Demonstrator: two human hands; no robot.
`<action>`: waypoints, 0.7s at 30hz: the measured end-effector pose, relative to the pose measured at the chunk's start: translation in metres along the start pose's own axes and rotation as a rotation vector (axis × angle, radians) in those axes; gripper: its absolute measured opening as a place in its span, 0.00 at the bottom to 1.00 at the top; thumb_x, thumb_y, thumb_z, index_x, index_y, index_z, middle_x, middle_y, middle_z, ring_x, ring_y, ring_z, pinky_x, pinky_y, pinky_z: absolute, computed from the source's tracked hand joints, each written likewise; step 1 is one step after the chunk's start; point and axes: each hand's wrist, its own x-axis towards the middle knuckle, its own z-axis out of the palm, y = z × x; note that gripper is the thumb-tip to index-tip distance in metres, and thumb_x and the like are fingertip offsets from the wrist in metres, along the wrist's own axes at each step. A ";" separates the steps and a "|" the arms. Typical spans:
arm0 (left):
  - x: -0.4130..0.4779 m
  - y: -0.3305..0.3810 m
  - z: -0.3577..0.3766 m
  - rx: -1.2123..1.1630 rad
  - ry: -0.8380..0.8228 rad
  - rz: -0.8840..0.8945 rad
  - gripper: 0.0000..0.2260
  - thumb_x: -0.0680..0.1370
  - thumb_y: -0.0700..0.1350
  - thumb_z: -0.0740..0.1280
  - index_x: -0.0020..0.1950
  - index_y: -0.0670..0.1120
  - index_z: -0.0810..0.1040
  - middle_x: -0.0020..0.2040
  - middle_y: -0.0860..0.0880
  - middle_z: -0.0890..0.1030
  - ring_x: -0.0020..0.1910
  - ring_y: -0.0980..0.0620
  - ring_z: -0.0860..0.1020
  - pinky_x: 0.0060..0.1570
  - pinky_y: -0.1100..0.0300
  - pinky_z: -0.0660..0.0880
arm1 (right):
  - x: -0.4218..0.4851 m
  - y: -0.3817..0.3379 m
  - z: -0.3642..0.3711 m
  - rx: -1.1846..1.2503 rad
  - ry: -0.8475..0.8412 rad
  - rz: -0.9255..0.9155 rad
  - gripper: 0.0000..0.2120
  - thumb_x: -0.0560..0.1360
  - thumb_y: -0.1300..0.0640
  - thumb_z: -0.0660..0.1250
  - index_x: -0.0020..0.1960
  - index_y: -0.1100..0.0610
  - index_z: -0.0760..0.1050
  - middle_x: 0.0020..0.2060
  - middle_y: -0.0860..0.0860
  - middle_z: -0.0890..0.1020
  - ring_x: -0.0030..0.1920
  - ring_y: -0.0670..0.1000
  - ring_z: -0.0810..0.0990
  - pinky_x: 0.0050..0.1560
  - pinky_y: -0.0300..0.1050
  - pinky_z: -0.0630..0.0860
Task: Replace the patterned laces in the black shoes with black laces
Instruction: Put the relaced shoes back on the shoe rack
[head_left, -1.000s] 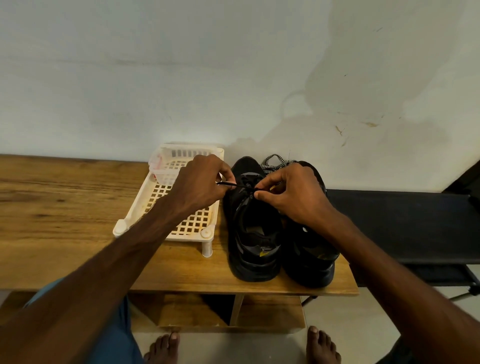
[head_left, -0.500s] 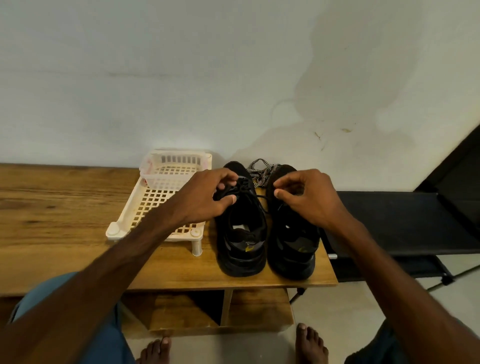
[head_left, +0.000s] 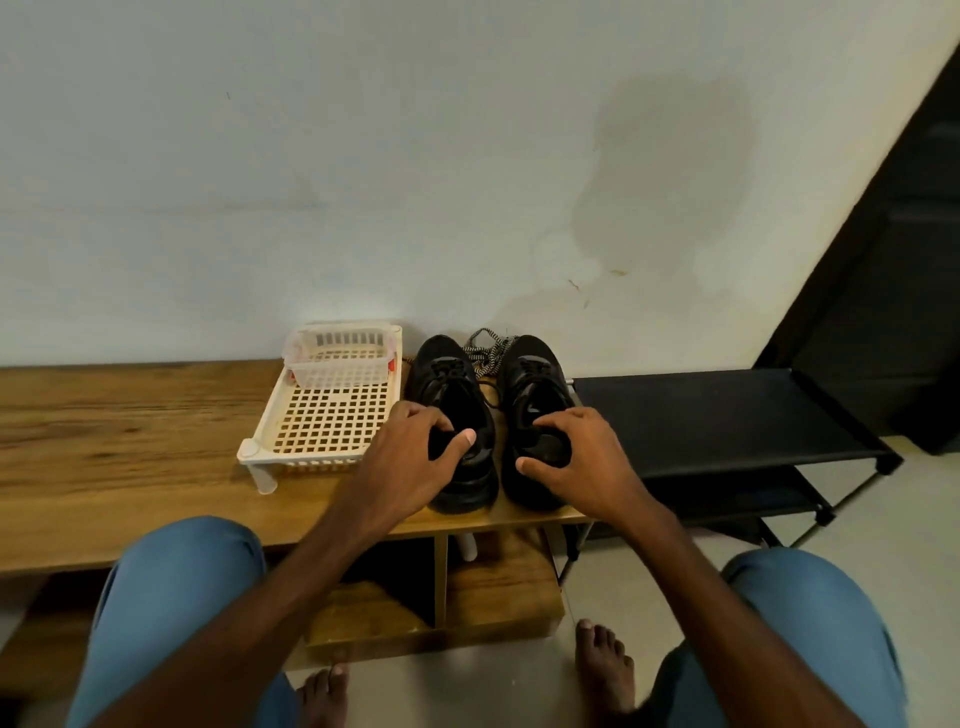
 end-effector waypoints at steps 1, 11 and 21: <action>-0.002 0.000 0.001 -0.006 -0.007 -0.008 0.22 0.77 0.68 0.63 0.59 0.53 0.79 0.62 0.51 0.74 0.55 0.55 0.77 0.55 0.51 0.80 | -0.002 -0.001 0.001 0.008 0.012 0.015 0.29 0.72 0.46 0.77 0.70 0.50 0.75 0.71 0.53 0.68 0.73 0.55 0.67 0.73 0.54 0.70; -0.007 0.010 0.005 0.075 -0.067 -0.079 0.36 0.66 0.75 0.71 0.64 0.52 0.77 0.54 0.57 0.81 0.51 0.56 0.79 0.51 0.57 0.79 | 0.014 -0.001 0.010 0.109 0.023 0.090 0.20 0.71 0.51 0.80 0.60 0.52 0.80 0.55 0.50 0.83 0.56 0.48 0.80 0.58 0.44 0.79; 0.000 0.011 0.014 0.054 -0.039 -0.163 0.32 0.64 0.68 0.77 0.61 0.52 0.81 0.55 0.54 0.83 0.51 0.54 0.81 0.49 0.57 0.80 | 0.012 -0.004 0.017 0.104 0.059 0.096 0.17 0.70 0.53 0.80 0.55 0.52 0.78 0.44 0.43 0.78 0.45 0.43 0.78 0.49 0.38 0.77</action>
